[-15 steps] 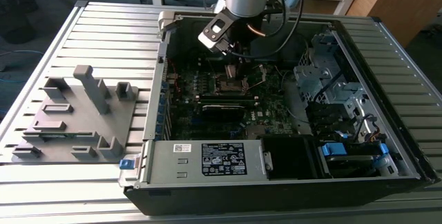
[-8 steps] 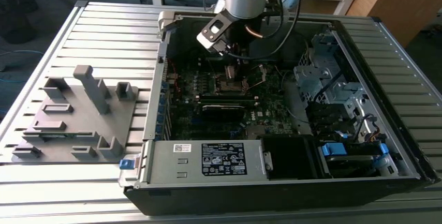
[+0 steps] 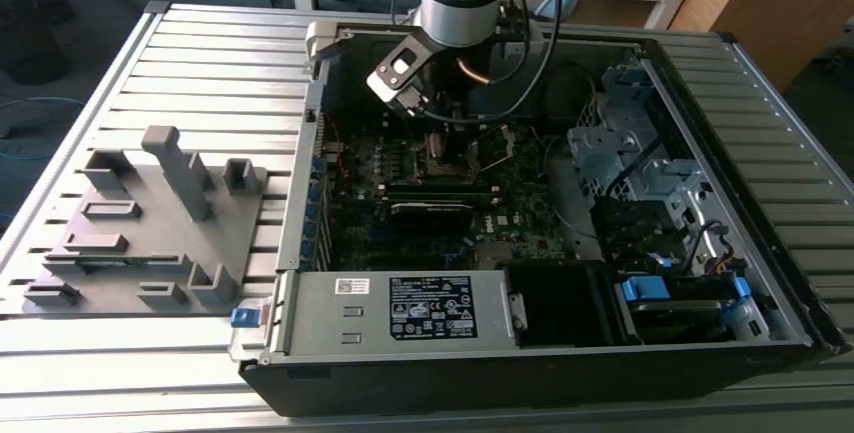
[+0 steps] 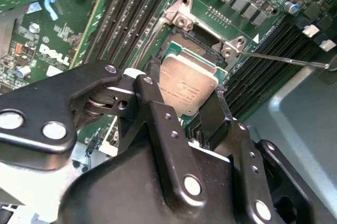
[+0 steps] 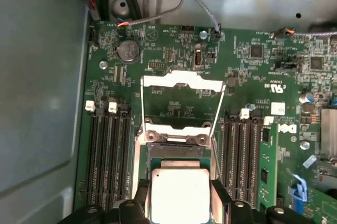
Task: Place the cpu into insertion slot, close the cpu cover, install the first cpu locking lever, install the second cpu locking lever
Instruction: 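Place the cpu into insertion slot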
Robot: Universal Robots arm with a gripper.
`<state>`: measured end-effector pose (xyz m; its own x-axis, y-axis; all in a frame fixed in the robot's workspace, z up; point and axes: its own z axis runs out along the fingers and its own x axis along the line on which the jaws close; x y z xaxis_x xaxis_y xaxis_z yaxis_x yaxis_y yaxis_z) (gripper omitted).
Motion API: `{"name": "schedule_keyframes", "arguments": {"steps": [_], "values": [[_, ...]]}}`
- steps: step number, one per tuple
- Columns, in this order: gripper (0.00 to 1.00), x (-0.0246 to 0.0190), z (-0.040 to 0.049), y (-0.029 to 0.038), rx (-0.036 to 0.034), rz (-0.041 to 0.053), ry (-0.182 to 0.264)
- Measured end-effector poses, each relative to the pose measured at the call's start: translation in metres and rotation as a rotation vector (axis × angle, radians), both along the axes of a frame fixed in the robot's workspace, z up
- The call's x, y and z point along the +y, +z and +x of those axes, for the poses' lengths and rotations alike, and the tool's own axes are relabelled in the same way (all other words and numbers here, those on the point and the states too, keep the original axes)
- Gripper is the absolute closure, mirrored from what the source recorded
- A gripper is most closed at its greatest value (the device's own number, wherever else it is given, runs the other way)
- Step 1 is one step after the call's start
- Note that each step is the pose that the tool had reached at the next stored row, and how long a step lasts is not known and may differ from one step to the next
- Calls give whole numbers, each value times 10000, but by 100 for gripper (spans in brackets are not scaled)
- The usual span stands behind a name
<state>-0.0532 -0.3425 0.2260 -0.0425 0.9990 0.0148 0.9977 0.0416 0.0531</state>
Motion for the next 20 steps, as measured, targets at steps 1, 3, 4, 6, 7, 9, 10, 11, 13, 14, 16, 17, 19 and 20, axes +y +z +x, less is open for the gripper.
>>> {"name": "schedule_keyframes", "arguments": {"steps": [1,3,4,6,7,9,10,11,13,14,16,17,19,20], "values": [[46,6,-5,-8,-1,1,-16],[46,11,-11,-28,-1,3,-44],[46,12,-12,-40,0,1,-54],[46,14,-13,-55,0,-1,-67],[46,14,-13,-54,1,-2,-67],[46,14,-13,-55,0,-1,-69],[46,14,-13,-56,0,-1,-69],[46,14,-13,-57,0,-1,-69],[46,14,-13,-62,-2,2,-68],[46,15,-13,-66,-2,2,-69],[46,14,-13,-70,0,-2,-69],[46,14,-13,-70,0,-3,-69],[46,14,-13,-70,0,-2,-69],[46,14,-13,-71,0,-1,-69]]}}
